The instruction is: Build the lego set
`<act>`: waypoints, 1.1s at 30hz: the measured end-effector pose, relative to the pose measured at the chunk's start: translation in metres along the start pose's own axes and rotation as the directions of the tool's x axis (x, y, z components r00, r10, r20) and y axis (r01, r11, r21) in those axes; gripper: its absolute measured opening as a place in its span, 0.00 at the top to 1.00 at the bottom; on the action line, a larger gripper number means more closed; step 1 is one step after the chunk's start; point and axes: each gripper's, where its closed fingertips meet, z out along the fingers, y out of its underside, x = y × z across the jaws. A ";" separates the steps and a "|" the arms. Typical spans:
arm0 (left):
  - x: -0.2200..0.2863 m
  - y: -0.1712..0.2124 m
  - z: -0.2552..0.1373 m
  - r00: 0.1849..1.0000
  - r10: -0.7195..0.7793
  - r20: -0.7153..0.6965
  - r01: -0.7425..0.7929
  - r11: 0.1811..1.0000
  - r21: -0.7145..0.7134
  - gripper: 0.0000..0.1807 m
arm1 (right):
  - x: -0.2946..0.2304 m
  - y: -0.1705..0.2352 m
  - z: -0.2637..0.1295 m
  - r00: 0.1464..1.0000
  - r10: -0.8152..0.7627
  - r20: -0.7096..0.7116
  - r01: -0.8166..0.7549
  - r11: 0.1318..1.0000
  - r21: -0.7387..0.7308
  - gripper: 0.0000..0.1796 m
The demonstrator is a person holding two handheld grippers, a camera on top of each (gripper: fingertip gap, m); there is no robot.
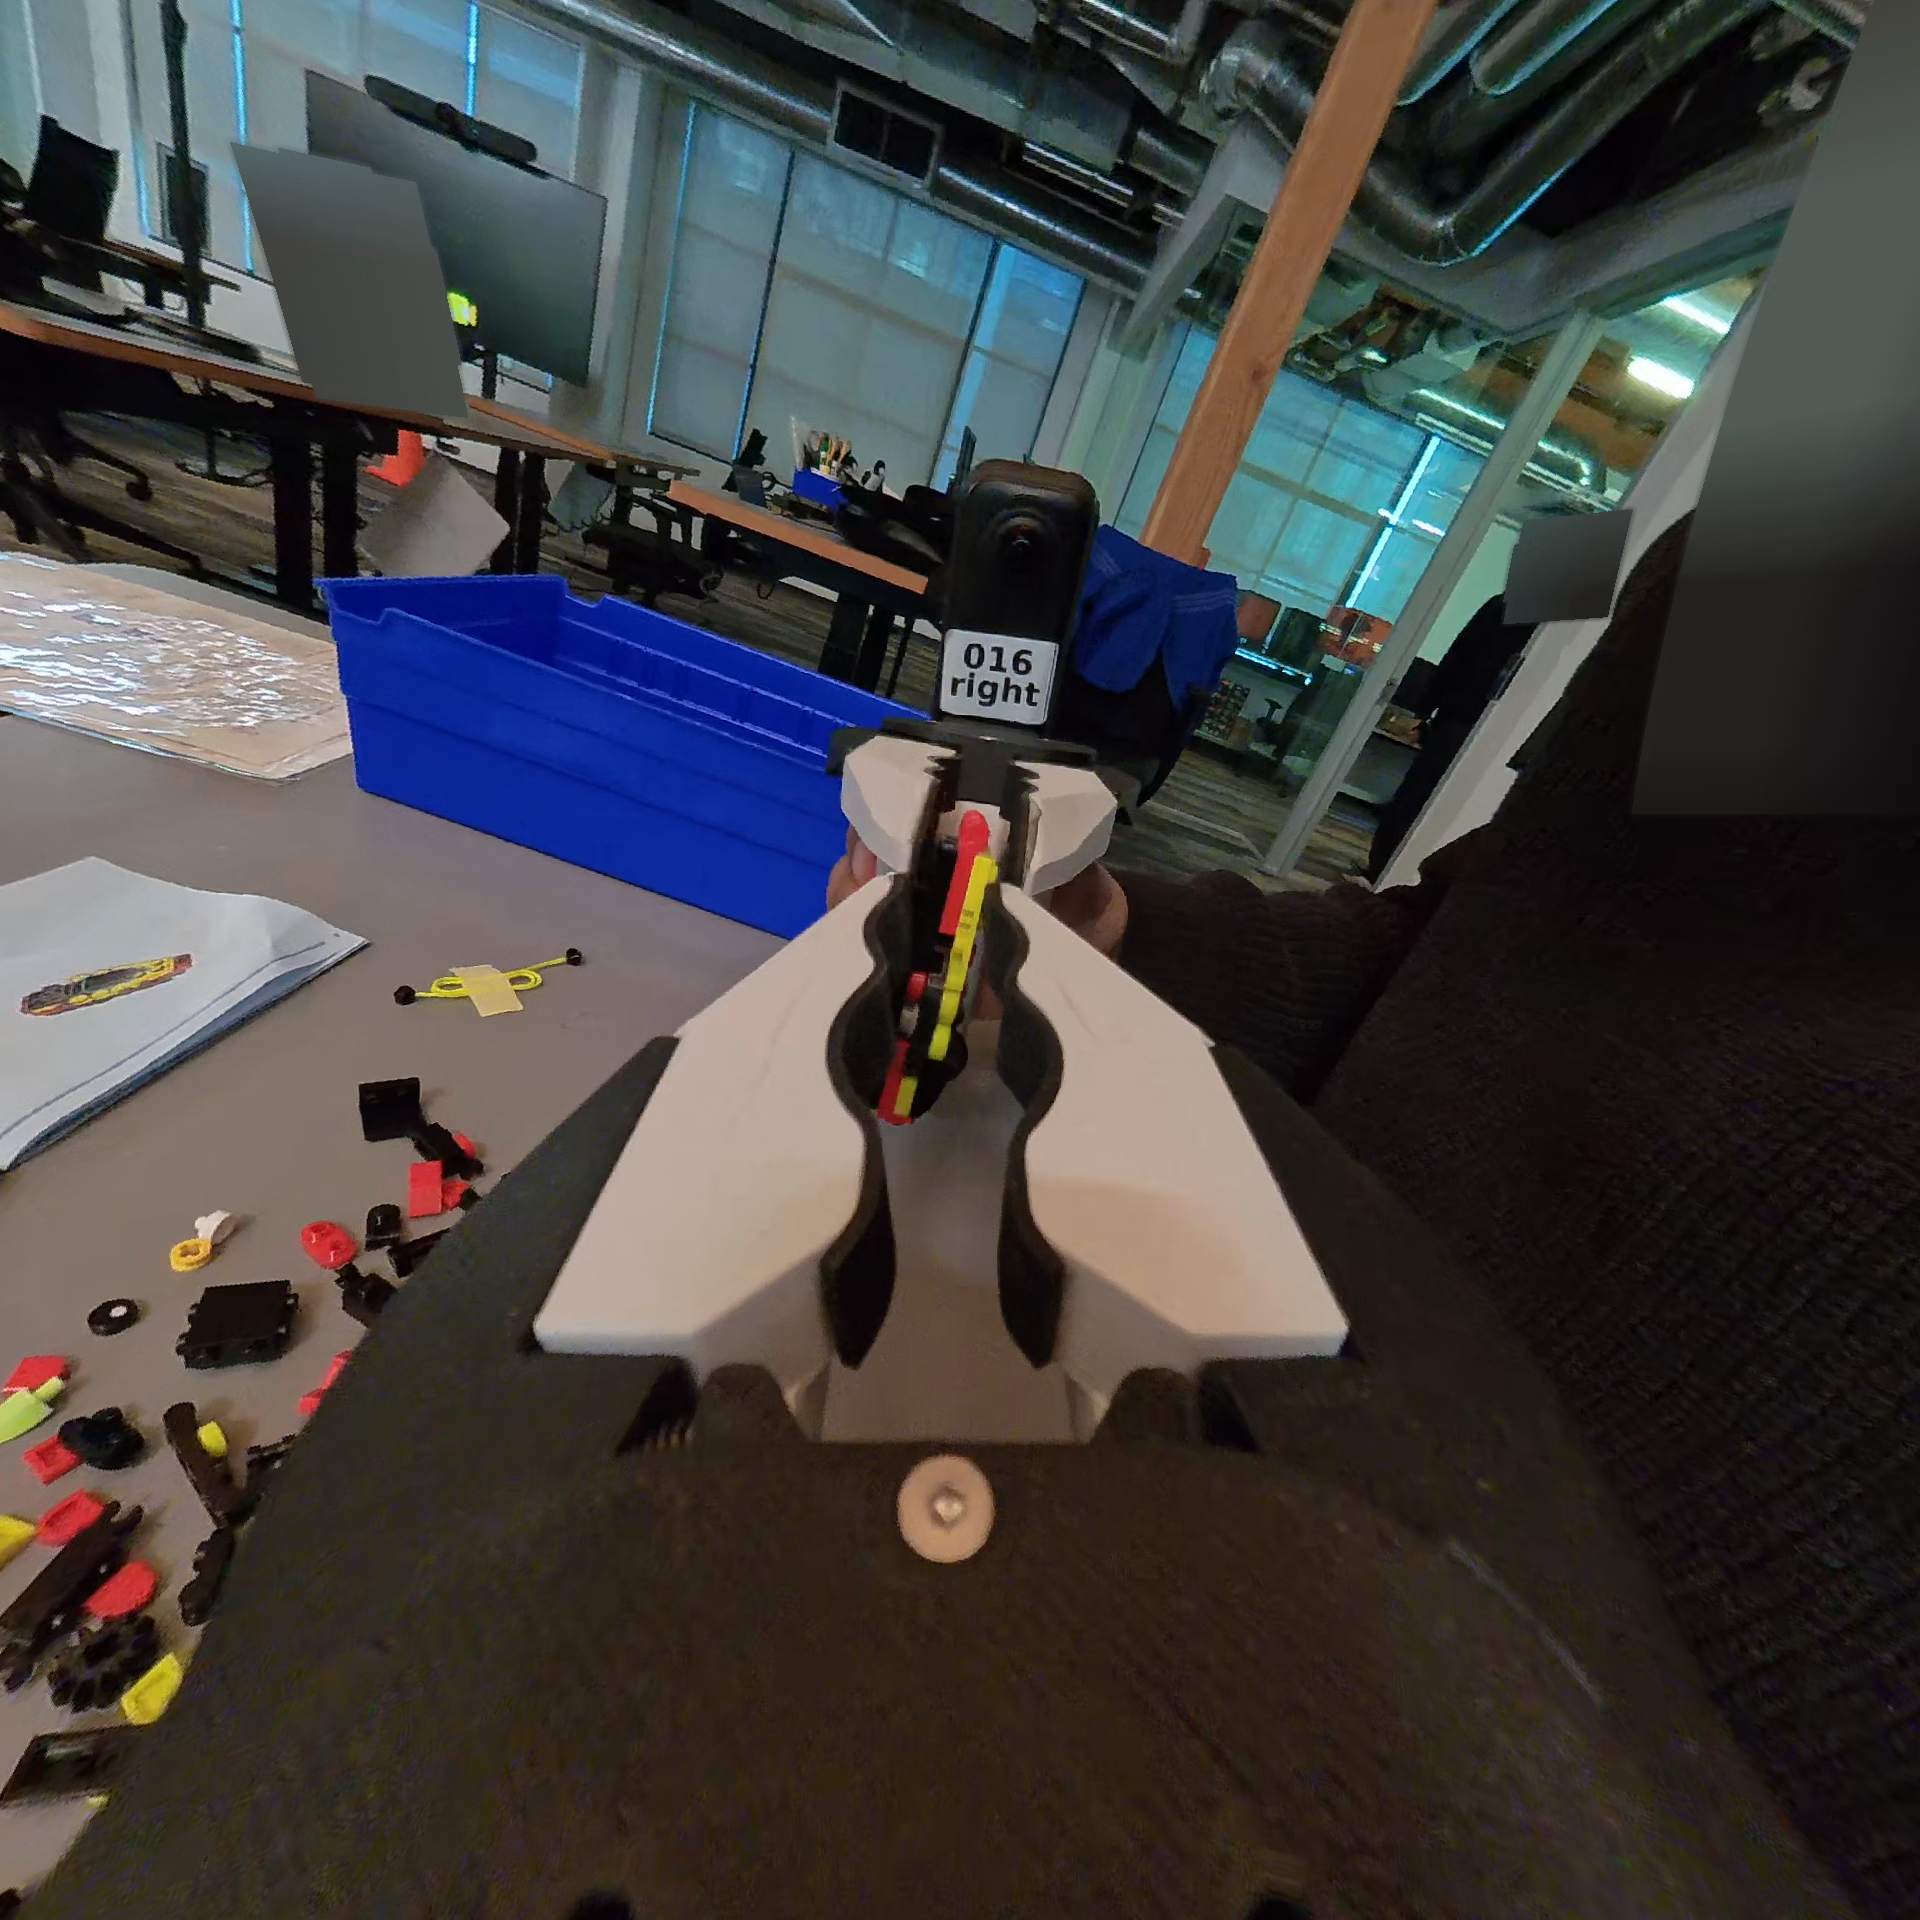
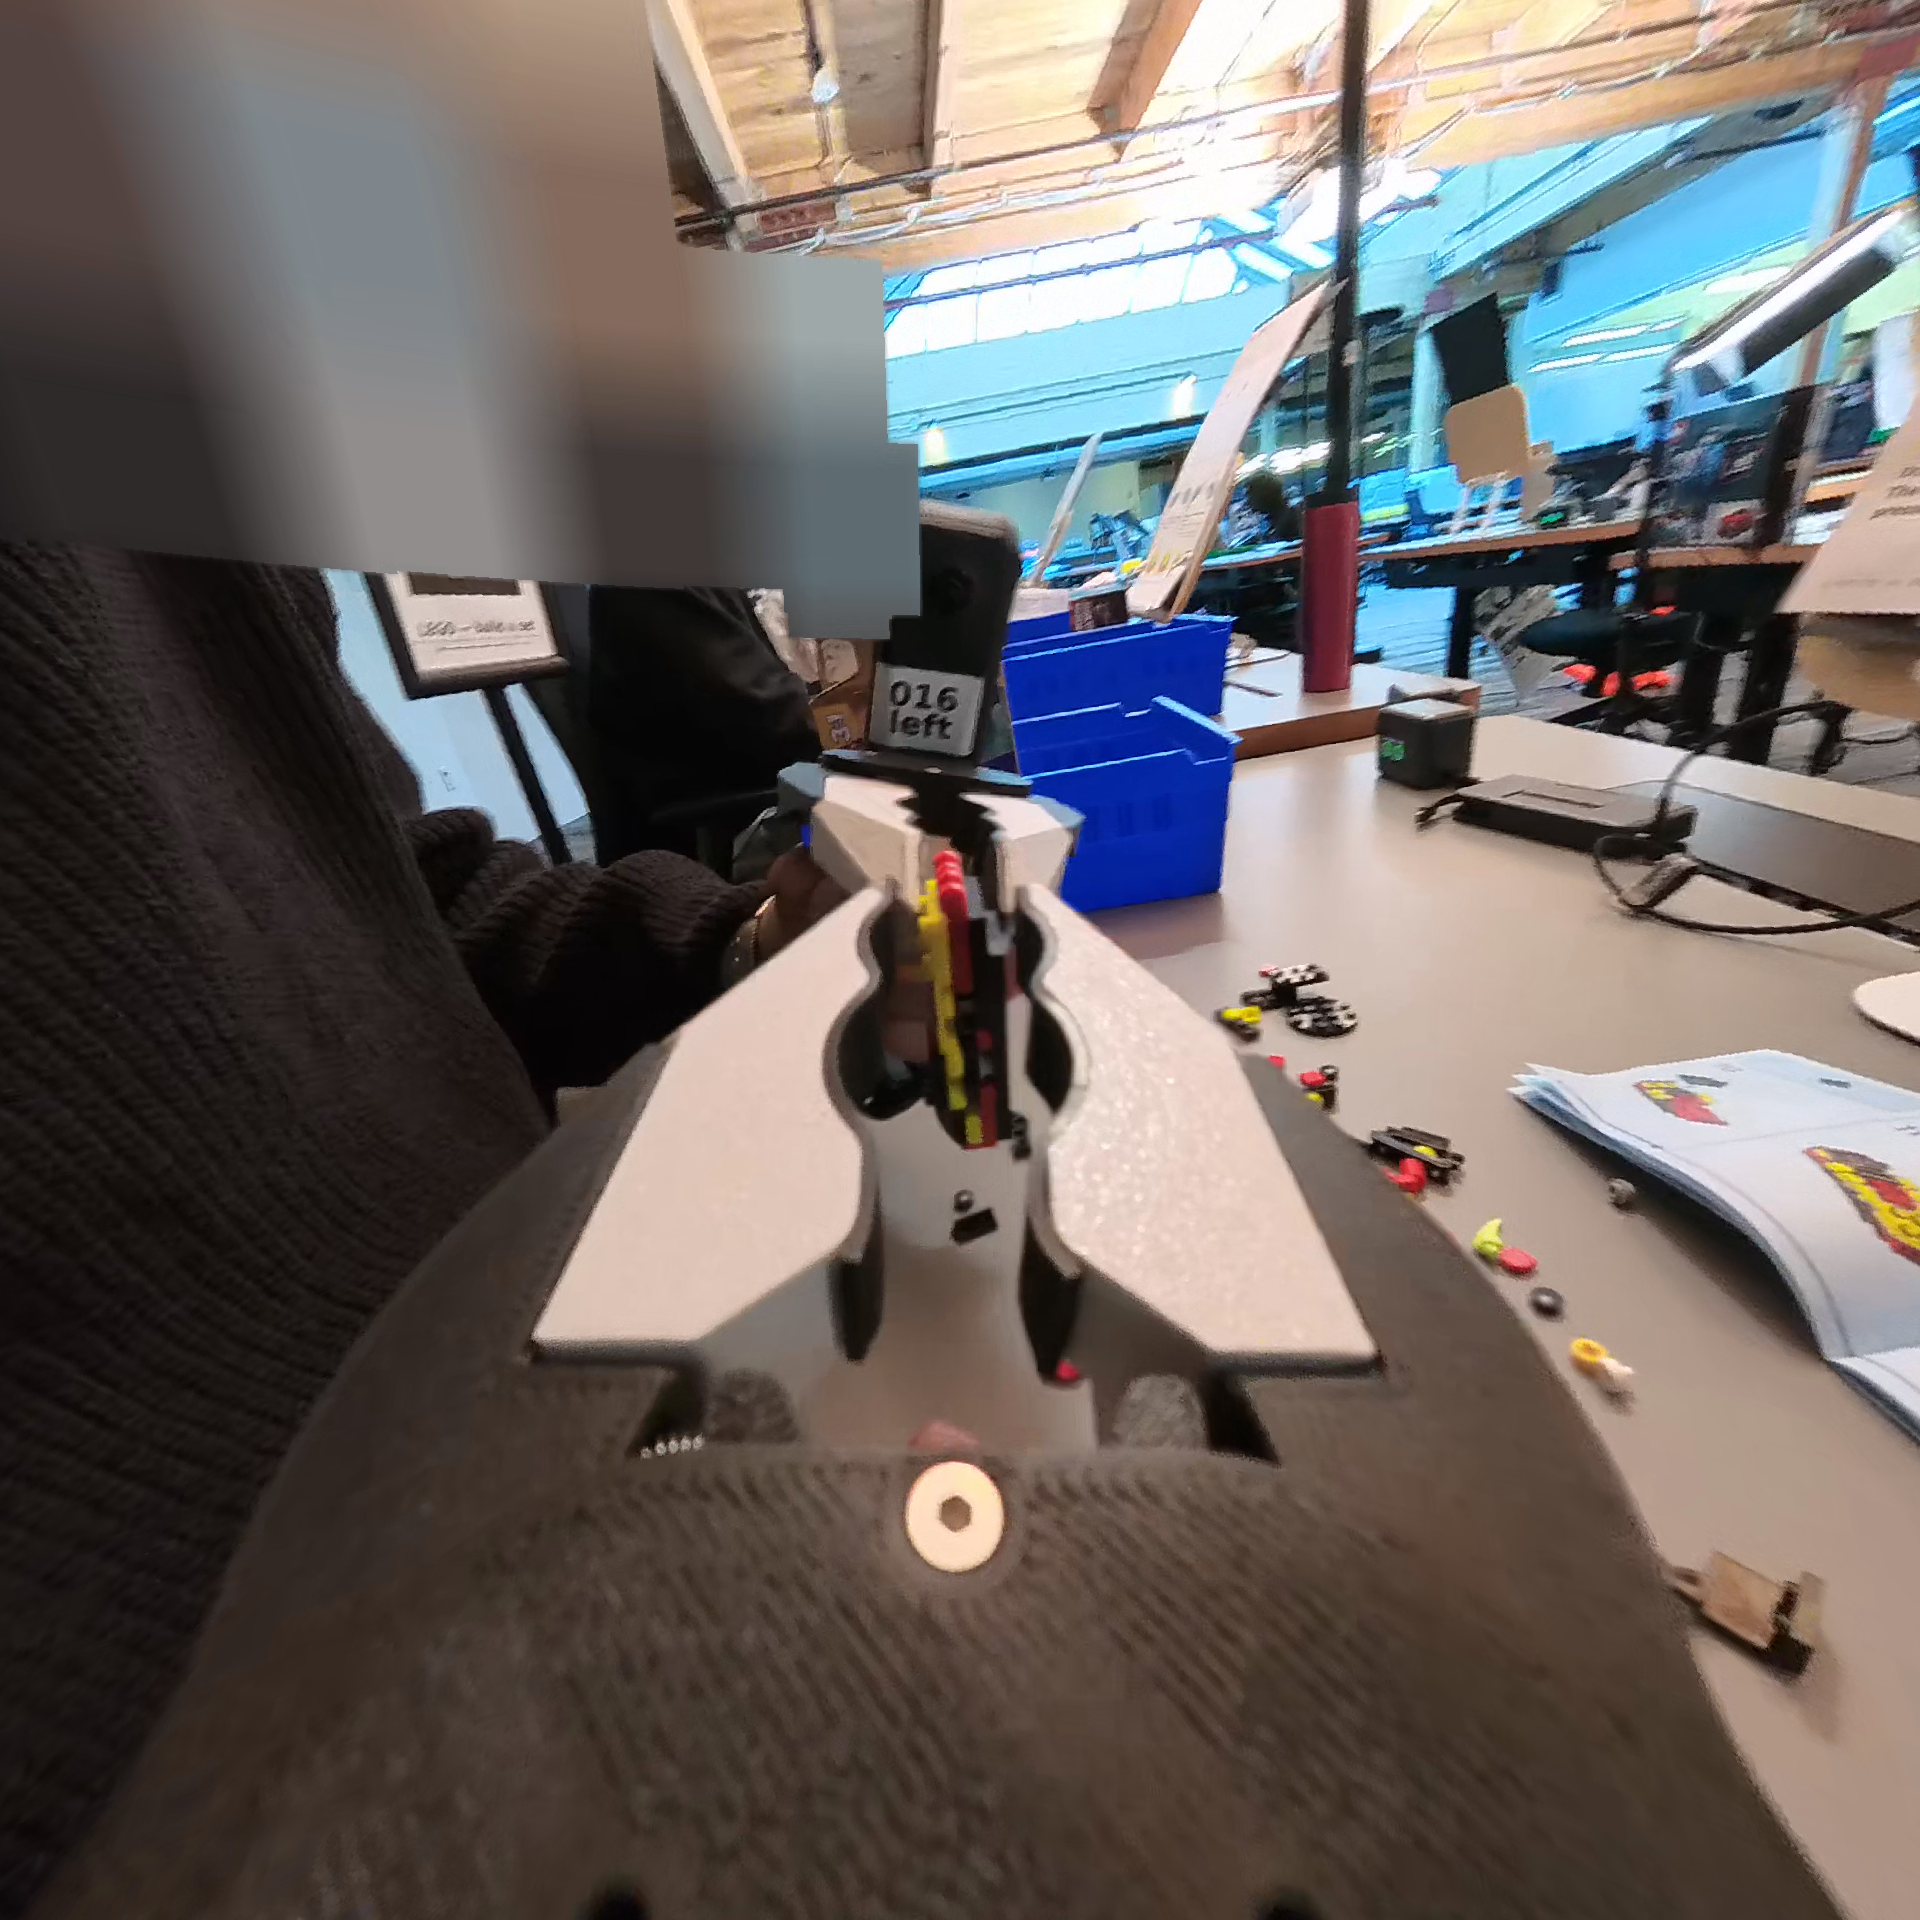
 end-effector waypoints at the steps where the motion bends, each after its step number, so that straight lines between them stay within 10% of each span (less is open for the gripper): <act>1: 0.000 -0.001 -0.001 1.000 -0.002 0.004 0.002 1.000 0.007 0.95 | 0.003 -0.002 0.000 1.000 0.001 -0.013 -0.001 1.000 0.009 0.87; 33: -0.011 -0.014 -0.055 0.978 -0.059 0.198 0.031 0.990 0.139 0.95 | 0.023 -0.001 0.036 0.998 0.003 -0.059 -0.002 1.000 0.010 0.75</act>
